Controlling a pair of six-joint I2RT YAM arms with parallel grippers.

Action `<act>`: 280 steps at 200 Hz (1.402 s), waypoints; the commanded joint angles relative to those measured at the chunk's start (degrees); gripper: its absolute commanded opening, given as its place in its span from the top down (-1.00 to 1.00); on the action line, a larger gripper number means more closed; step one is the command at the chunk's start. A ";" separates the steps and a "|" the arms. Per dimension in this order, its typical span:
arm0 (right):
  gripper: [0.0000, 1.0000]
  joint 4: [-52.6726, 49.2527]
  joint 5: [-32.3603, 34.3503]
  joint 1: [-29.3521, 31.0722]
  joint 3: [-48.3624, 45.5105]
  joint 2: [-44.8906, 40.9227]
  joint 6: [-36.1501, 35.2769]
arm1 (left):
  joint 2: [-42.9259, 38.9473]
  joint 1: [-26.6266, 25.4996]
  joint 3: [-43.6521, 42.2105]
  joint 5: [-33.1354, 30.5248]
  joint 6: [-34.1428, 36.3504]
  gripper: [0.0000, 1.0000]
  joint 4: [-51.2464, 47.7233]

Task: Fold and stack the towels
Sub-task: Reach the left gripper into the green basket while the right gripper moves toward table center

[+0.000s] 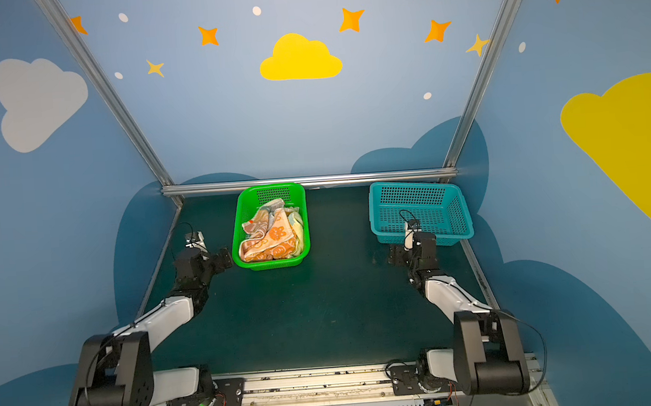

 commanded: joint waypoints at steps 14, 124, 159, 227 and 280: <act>-0.74 -9.39 0.98 0.81 3.25 -4.25 2.66 | -5.39 -0.17 3.63 -3.72 -6.44 -1.00 -15.84; -0.74 -16.70 -5.60 10.50 5.75 -10.70 6.43 | 11.87 -3.74 26.17 9.10 -14.20 -1.00 -33.38; -0.75 -17.12 -4.03 14.69 8.44 -10.30 6.86 | 21.77 -4.04 35.45 7.45 -16.21 -0.96 -41.22; -0.74 -16.96 -1.23 20.52 10.86 -7.40 5.44 | 31.92 -3.69 44.53 0.81 -16.95 -0.40 -49.32; -0.75 -16.85 -0.56 23.11 13.04 -3.50 5.30 | 33.46 -0.59 46.54 0.70 -16.27 0.20 -50.95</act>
